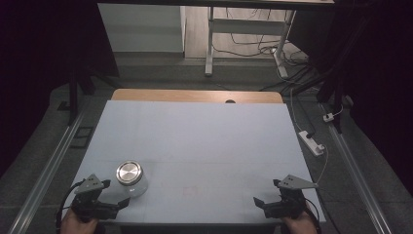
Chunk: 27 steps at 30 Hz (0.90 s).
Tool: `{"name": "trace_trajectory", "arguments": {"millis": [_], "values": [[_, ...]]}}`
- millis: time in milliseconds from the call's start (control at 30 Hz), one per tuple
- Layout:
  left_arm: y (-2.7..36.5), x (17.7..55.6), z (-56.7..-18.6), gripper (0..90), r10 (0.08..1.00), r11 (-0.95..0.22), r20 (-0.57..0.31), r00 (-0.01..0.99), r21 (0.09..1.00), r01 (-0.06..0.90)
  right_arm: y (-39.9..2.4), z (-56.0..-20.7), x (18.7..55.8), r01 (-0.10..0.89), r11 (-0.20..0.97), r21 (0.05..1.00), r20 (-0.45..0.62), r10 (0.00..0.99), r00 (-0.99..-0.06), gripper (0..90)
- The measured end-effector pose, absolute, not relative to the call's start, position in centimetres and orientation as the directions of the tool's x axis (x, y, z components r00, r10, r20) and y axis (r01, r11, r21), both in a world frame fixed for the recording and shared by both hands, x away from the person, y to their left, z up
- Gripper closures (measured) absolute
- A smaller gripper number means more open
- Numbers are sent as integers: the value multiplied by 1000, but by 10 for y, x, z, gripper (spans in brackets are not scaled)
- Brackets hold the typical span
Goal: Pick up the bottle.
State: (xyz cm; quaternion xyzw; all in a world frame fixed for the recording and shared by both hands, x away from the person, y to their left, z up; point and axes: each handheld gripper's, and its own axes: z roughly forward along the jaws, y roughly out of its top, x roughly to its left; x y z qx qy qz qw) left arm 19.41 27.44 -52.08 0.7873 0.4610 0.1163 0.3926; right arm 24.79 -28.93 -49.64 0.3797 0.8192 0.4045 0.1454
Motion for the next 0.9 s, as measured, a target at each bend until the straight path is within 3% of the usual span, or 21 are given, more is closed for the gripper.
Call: {"name": "trace_trajectory", "arguments": {"millis": [633, 900], "values": [[269, 216, -522, 0, 820, -258, -146, 554, 769, 584, -288, -497, 249, 510, 397, 763, 64, 738, -671, 0], [257, 226, -524, 0, 804, -335, -86, 588, 751, 569, -288, -497, 250, 513, 398, 761, 67, 738, -671, 0]]}}
